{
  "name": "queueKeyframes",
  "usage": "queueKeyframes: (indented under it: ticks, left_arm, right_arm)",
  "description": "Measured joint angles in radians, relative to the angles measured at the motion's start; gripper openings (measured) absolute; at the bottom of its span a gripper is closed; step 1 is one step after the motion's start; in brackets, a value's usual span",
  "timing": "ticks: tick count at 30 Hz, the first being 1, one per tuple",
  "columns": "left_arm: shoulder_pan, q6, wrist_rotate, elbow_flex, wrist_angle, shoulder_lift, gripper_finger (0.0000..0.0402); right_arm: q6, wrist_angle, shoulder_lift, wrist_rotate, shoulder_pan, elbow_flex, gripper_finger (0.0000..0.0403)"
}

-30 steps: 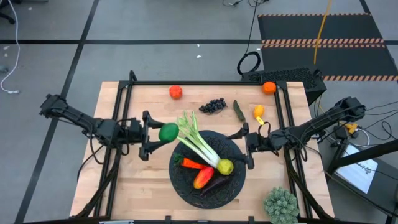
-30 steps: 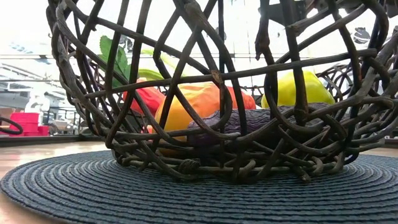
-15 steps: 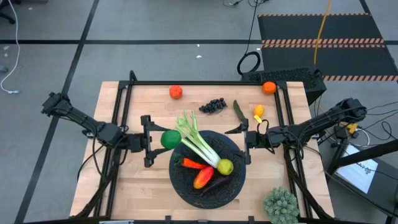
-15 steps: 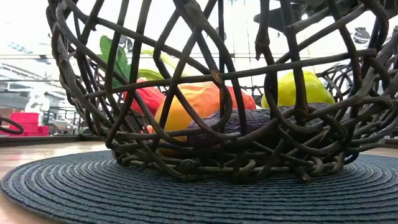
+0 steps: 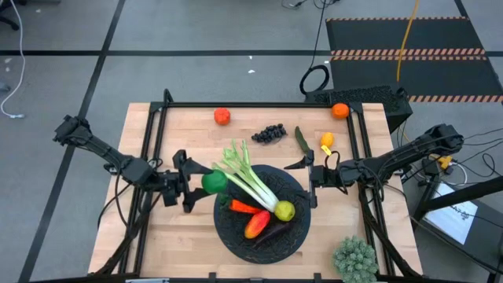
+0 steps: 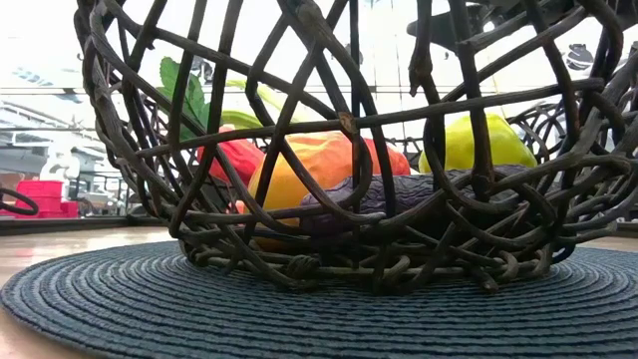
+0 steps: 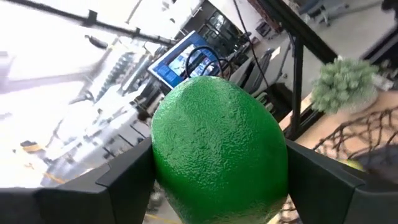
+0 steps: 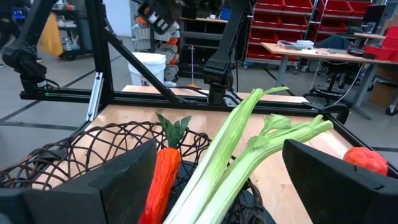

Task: Build produce basket
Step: Put the green lime into the black mesh basket

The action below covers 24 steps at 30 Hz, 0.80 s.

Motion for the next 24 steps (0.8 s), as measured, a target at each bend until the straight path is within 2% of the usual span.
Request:
queueKeyframes:
  ticks: [12, 18, 24]
  left_arm:
    - [0.000, 0.306, 0.000, 0.000, 0.000, 0.000, 0.0310]
    - [0.000, 0.399, 0.000, 0.000, -0.001, 0.000, 0.0310]
    - [0.000, 0.427, 0.000, 0.000, -0.001, 0.000, 0.0310]
  right_arm:
    - [0.052, -0.018, 0.000, -0.003, 0.000, 0.000, 0.0341]
    - [0.057, -0.026, 0.000, -0.003, 0.000, 0.000, 0.0341]
    - [0.057, -0.026, 0.000, -0.003, 0.000, 0.000, 0.0341]
